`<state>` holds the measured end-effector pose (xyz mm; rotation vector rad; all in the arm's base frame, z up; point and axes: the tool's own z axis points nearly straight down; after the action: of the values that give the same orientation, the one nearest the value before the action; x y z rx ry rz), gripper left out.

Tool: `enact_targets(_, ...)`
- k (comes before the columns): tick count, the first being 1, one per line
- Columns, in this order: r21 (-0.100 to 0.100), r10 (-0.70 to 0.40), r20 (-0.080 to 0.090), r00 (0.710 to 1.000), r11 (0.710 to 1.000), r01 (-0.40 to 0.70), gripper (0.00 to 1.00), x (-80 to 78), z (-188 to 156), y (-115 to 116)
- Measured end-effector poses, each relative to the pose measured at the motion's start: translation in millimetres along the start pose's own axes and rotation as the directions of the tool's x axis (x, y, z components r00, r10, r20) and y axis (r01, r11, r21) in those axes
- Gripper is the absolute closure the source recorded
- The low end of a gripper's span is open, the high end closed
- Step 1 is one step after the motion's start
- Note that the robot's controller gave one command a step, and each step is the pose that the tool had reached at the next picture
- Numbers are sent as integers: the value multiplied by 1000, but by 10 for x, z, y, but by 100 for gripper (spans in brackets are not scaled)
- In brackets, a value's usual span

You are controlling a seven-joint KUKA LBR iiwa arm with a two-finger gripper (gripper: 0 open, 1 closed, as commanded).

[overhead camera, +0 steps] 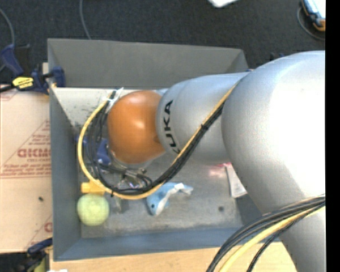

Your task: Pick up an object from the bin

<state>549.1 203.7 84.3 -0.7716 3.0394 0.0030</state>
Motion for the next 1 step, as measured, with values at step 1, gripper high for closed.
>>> enact_targets(1,2,-3,0,1000,1000,3,0,-357,-834,-428)
